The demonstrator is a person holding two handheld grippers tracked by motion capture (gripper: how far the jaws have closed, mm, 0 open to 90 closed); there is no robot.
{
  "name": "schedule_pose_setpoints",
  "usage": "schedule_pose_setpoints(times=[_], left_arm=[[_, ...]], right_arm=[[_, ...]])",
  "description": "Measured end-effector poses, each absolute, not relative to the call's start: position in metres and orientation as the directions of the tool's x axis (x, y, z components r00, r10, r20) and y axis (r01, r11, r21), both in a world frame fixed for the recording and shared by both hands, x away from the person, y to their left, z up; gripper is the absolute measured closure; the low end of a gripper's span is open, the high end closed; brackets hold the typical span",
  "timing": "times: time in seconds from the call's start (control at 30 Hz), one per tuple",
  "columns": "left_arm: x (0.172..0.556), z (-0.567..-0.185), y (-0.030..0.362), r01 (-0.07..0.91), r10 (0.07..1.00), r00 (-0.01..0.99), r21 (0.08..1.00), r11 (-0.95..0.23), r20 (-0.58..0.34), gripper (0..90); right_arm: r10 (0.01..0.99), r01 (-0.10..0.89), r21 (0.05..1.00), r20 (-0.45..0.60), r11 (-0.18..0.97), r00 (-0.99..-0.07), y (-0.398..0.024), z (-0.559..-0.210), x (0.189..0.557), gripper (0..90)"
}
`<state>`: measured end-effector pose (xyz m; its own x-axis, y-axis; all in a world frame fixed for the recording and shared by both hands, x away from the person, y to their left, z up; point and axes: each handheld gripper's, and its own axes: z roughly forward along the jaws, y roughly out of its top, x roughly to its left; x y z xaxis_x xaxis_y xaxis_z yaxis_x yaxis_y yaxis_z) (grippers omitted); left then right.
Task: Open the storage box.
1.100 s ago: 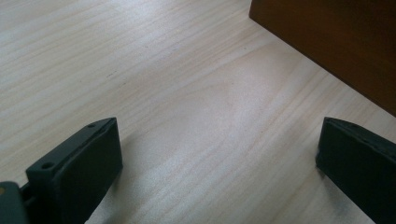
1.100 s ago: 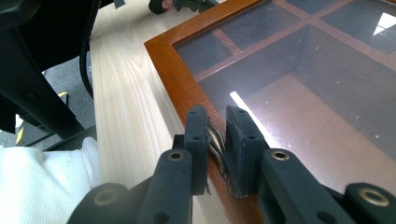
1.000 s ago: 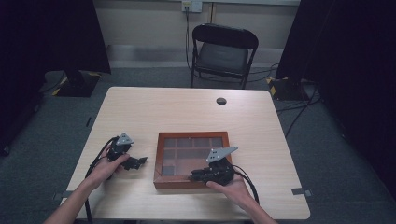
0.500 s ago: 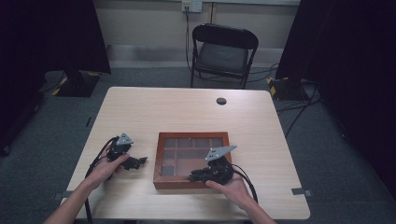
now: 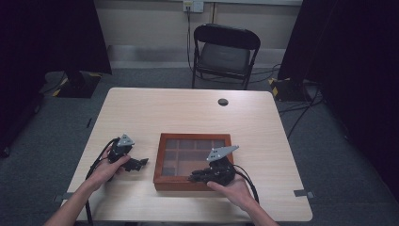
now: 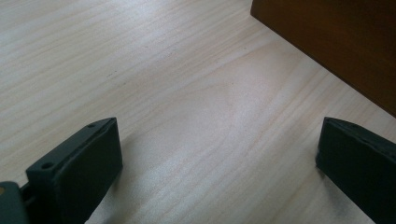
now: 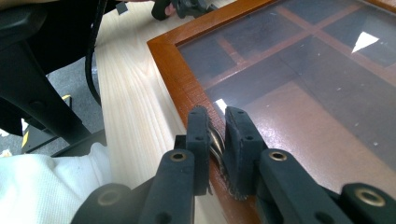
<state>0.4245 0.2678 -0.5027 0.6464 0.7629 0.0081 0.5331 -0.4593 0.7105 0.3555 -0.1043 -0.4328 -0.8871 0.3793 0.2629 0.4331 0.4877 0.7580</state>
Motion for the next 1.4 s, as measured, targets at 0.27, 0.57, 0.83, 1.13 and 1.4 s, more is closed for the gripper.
schedule_pose_setpoints(times=[0.27,0.57,0.83,1.13,1.4], left_arm=[[0.425,-0.503,0.268,0.533,0.763,0.646,0.711,-0.459,0.008,0.0],[0.425,-0.503,0.268,0.533,0.763,0.646,0.71,-0.46,0.009,0.0],[0.424,-0.503,0.268,0.534,0.763,0.646,0.71,-0.459,0.007,0.0],[0.424,-0.503,0.268,0.534,0.763,0.646,0.71,-0.459,0.008,0.0],[0.424,-0.503,0.268,0.535,0.764,0.645,0.711,-0.456,0.005,0.0]], right_arm=[[0.376,0.42,0.772,0.252,0.478,-0.892,-0.105,-0.422,0.356,81.0],[0.383,0.415,0.78,0.244,0.468,-0.891,-0.105,-0.414,0.356,81.0],[0.385,0.416,0.783,0.244,0.463,-0.89,-0.105,-0.408,0.357,81.0],[0.385,0.411,0.79,0.242,0.455,-0.891,-0.105,-0.401,0.359,81.1],[0.382,0.399,0.806,0.236,0.437,-0.894,-0.105,-0.391,0.363,81.4]])
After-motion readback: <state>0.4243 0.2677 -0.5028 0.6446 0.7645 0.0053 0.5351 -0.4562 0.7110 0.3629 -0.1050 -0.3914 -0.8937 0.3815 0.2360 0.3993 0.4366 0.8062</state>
